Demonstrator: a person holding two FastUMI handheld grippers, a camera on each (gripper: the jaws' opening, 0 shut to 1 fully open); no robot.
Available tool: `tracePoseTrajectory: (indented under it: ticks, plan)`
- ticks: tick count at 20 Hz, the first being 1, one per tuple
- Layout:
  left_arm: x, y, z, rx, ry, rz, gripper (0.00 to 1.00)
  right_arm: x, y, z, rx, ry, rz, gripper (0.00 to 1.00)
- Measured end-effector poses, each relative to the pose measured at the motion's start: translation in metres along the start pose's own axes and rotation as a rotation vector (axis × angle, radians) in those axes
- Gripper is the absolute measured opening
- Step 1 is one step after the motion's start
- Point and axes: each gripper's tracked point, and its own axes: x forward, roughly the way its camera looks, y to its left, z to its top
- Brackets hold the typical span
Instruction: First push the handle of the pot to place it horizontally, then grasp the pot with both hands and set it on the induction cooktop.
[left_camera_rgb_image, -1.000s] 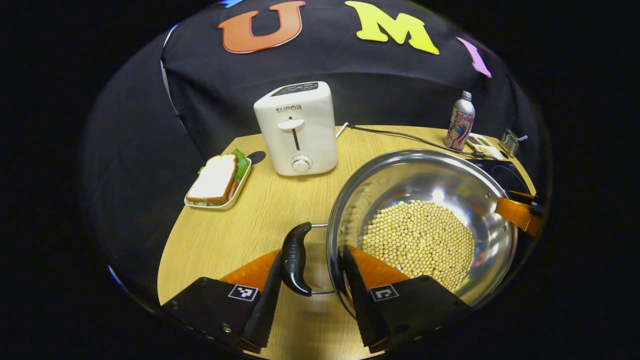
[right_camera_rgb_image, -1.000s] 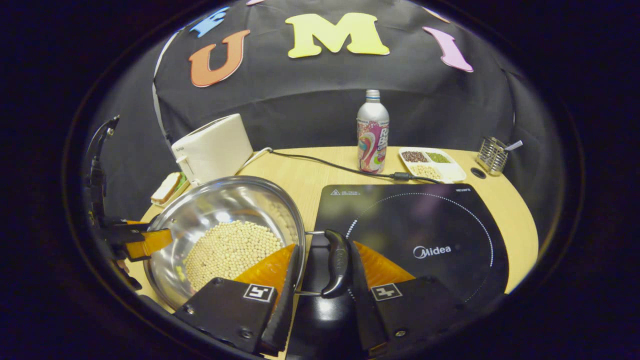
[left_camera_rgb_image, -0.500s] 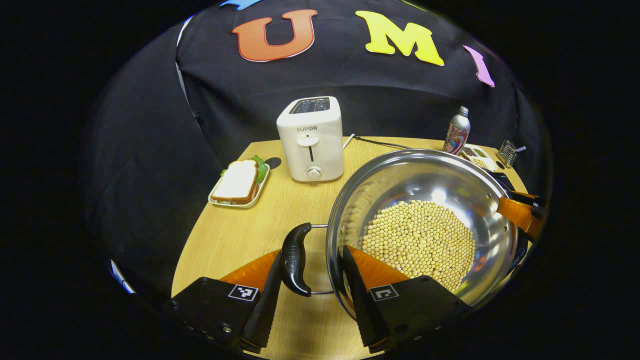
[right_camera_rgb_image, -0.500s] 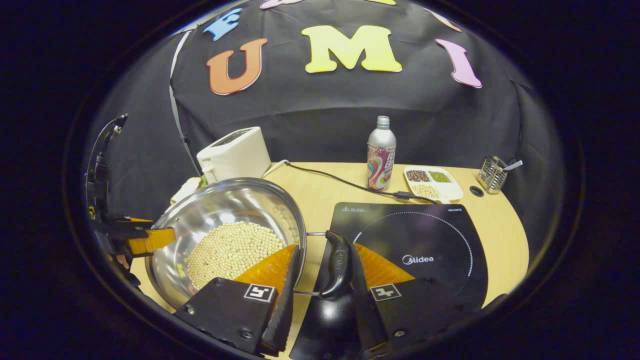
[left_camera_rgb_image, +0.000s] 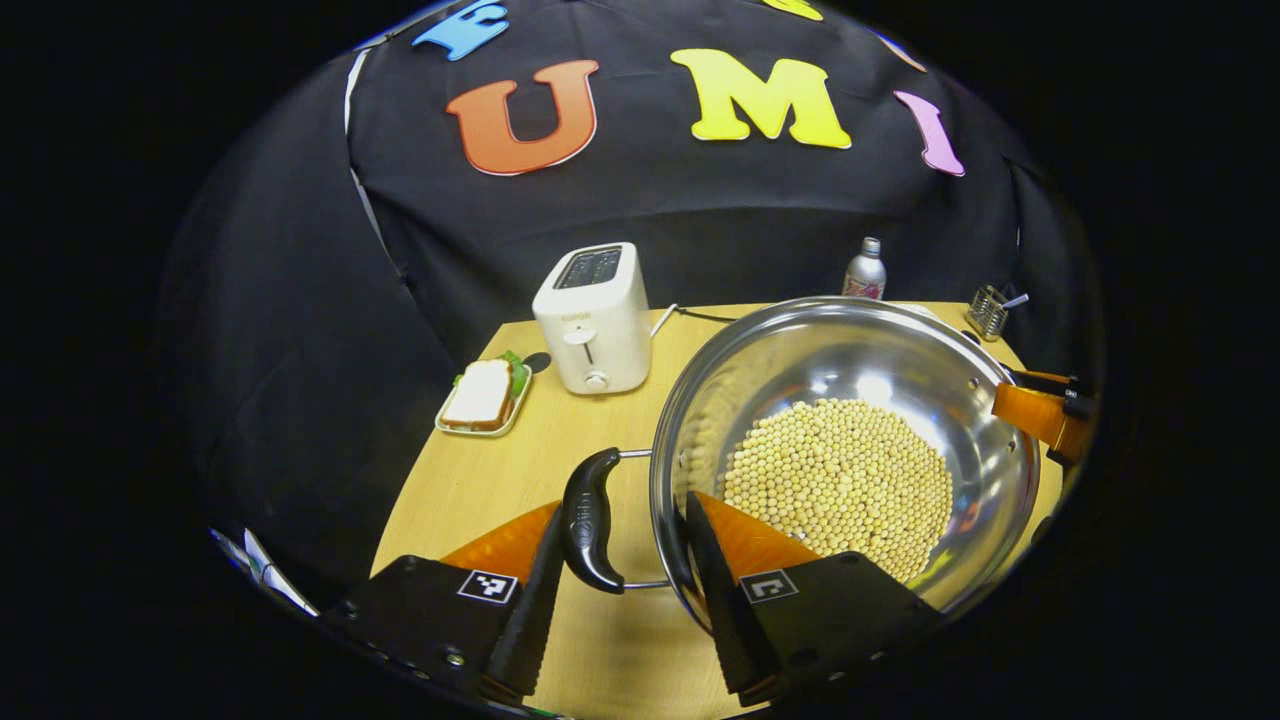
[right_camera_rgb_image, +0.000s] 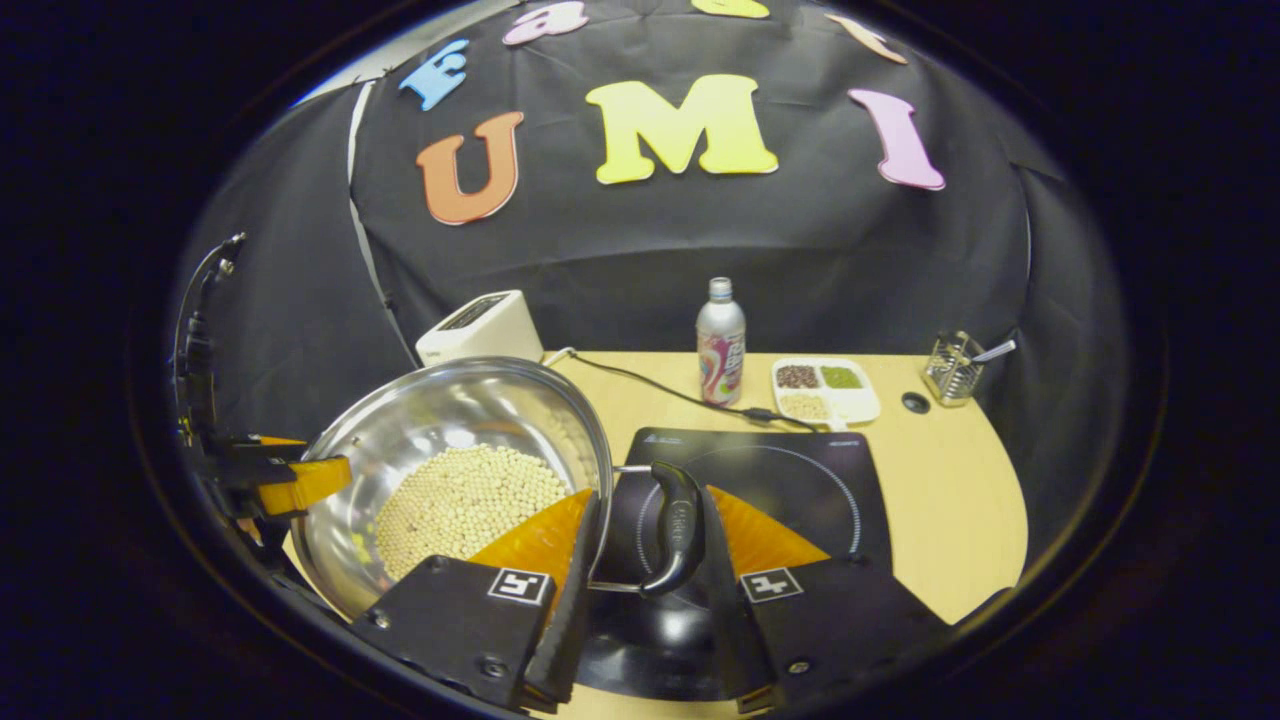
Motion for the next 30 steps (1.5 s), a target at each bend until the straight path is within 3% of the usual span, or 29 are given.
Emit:
tracePoseTrajectory:
  ticks: [10,13,16,30]
  plan:
    - [-0.005,-0.103,0.04,0.053,-0.041,-0.077,0.65,-0.036,-0.107,0.023,0.032,-0.047,-0.076,0.56]
    - [0.003,-0.131,0.05,0.068,-0.047,-0.096,0.66,-0.038,-0.137,0.028,0.036,-0.056,-0.101,0.53]
    - [0.013,-0.153,0.056,0.073,-0.044,-0.11,0.66,-0.034,-0.16,0.032,0.039,-0.051,-0.117,0.56]
    - [0.083,-0.196,0.037,0.079,0.014,-0.15,0.66,0.025,-0.209,0.001,0.051,0.011,-0.141,0.53]
